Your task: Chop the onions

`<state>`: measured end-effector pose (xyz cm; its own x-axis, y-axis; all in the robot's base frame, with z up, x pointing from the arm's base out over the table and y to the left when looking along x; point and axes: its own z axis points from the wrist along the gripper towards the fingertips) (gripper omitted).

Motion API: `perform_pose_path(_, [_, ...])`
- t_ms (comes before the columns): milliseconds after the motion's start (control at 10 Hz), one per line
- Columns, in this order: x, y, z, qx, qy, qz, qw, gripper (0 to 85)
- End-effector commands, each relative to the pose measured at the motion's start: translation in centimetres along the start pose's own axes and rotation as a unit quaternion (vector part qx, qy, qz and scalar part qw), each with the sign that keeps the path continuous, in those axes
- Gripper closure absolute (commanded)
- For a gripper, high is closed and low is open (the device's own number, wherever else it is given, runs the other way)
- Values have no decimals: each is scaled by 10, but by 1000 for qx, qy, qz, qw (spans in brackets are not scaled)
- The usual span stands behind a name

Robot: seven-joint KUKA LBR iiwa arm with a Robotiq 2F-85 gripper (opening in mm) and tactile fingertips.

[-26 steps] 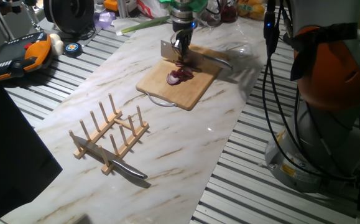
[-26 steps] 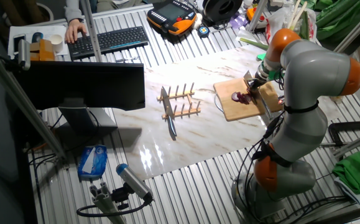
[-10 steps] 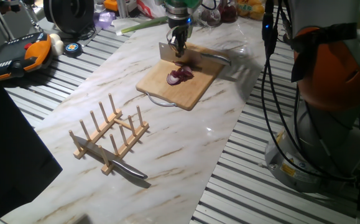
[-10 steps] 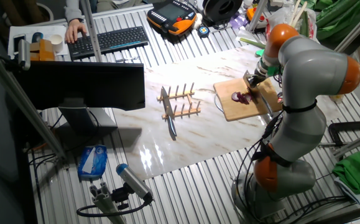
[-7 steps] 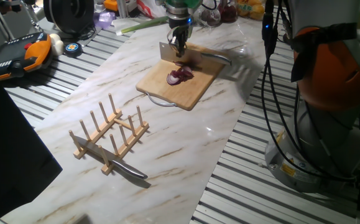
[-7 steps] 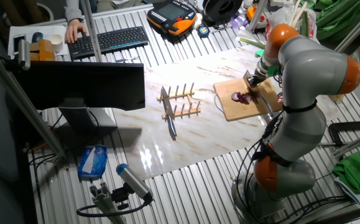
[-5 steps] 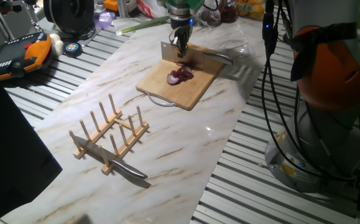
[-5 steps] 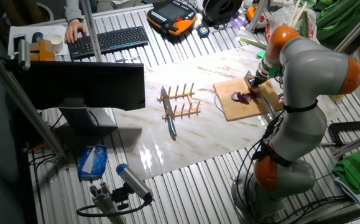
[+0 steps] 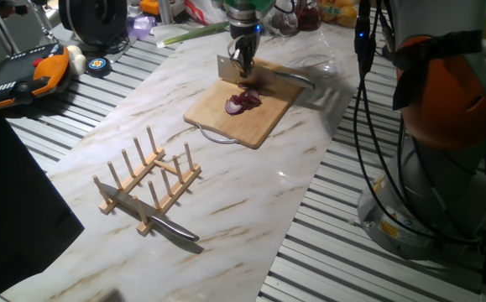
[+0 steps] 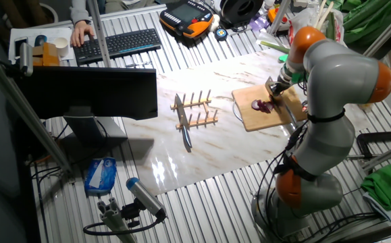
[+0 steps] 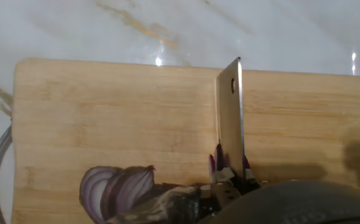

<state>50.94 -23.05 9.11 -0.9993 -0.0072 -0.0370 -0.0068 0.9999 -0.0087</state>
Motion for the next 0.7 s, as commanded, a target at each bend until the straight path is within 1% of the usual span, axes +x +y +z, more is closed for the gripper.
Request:
perform_pose_path(0, [0, 0, -4, 2, 1, 0, 1000, 843])
perform_pose_path(200, [3, 1, -13, 3, 3, 0, 1000, 843])
perform_pose_path(300, [4, 2, -17, 0, 2, -4, 1000, 843])
perform_pose_path(400, [3, 5, -21, -7, 1, -10, 1000, 843])
perform_pose_path(600, [2, 13, -27, -10, -3, -27, 1000, 843])
